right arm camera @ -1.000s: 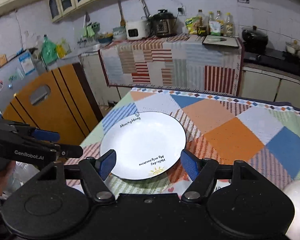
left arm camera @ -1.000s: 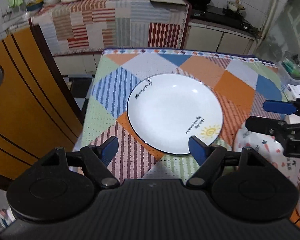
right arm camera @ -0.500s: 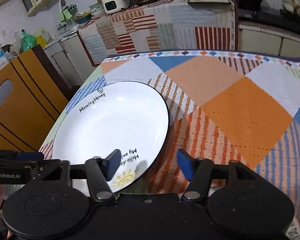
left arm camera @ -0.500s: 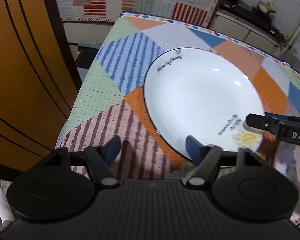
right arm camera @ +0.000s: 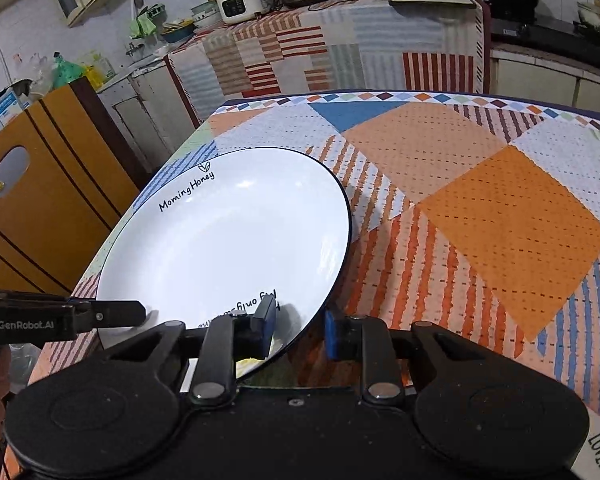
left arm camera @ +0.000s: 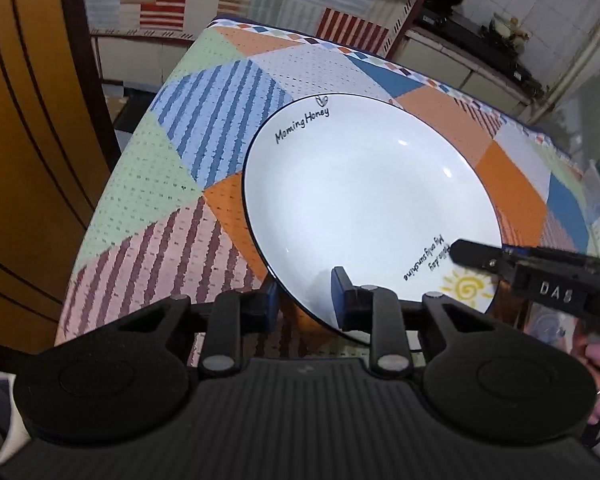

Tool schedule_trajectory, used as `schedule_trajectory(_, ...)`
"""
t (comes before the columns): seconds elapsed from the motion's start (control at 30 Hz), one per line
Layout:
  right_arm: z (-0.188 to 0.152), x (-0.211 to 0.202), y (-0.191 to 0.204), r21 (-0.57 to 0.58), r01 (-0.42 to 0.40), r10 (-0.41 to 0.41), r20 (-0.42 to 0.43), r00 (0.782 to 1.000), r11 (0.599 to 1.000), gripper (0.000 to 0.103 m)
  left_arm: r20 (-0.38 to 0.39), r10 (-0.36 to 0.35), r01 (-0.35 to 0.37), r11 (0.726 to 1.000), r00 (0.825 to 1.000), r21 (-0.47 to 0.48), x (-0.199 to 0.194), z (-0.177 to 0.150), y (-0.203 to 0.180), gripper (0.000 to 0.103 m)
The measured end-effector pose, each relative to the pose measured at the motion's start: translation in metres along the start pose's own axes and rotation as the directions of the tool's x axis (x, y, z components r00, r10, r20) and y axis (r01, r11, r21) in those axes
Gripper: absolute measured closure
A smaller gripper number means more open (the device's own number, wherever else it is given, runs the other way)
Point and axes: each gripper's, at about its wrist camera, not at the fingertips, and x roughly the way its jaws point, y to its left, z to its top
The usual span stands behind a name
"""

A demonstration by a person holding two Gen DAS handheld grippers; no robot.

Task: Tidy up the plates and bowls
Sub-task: 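Grip the white Morning Honey plate rim with the left gripper while the right gripper grips it, then lift the white Morning Honey plate and carry it toward the bunny plate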

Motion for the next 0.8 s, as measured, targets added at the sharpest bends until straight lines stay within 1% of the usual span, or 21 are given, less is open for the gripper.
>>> schedule_trajectory(0.1,0.001,-0.001,-0.001,0.002,-0.005,0.005,-0.01,1.0,1.0,0.076,-0.05,-0.008,0.007,1.0,0.999,-0.021,-0.001,0.005,0.001,0.078)
schedule_trajectory(0.17,0.002,-0.004,0.001,-0.017,-0.027,0.027,-0.026,0.999,0.999,0.077,-0.067,0.007,-0.008,1.0,0.998,-0.015,-0.004,0.006,0.001,0.078)
schedule_trajectory(0.23,0.0,-0.01,0.003,-0.036,-0.058,0.057,-0.028,0.998,0.998,0.076,-0.064,0.021,-0.022,1.0,0.998,-0.014,-0.01,0.005,-0.001,0.078)
schedule_trajectory(0.33,-0.001,-0.013,0.005,-0.059,-0.062,0.06,-0.03,0.998,0.996,0.076,-0.065,0.026,-0.026,1.0,0.998,-0.004,-0.018,-0.004,-0.006,0.077)
schedule_trajectory(0.4,-0.001,-0.013,0.005,-0.068,-0.061,0.059,-0.027,0.998,0.996,0.077,-0.069,0.019,-0.02,1.0,0.997,-0.018,-0.021,-0.007,-0.006,0.077)
schedule_trajectory(0.47,-0.003,-0.015,0.005,-0.068,-0.074,0.073,-0.015,0.997,0.995,0.076,-0.063,0.02,-0.021,1.0,0.998,-0.013,-0.027,-0.009,-0.005,0.077)
schedule_trajectory(0.57,-0.007,-0.02,0.005,-0.069,-0.096,0.096,-0.005,0.995,0.993,0.076,-0.039,0.038,-0.037,0.999,0.999,0.032,-0.038,-0.012,-0.011,0.077)
schedule_trajectory(0.67,-0.011,-0.025,0.003,-0.061,-0.115,0.115,0.004,0.993,0.992,0.077,-0.039,0.03,-0.028,0.999,0.999,0.044,-0.044,-0.015,-0.013,0.077)
schedule_trajectory(0.8,-0.015,-0.039,0.005,-0.07,-0.126,0.129,0.028,0.991,0.989,0.076,-0.013,0.025,-0.024,0.997,1.0,0.067,-0.06,-0.02,-0.018,0.077)
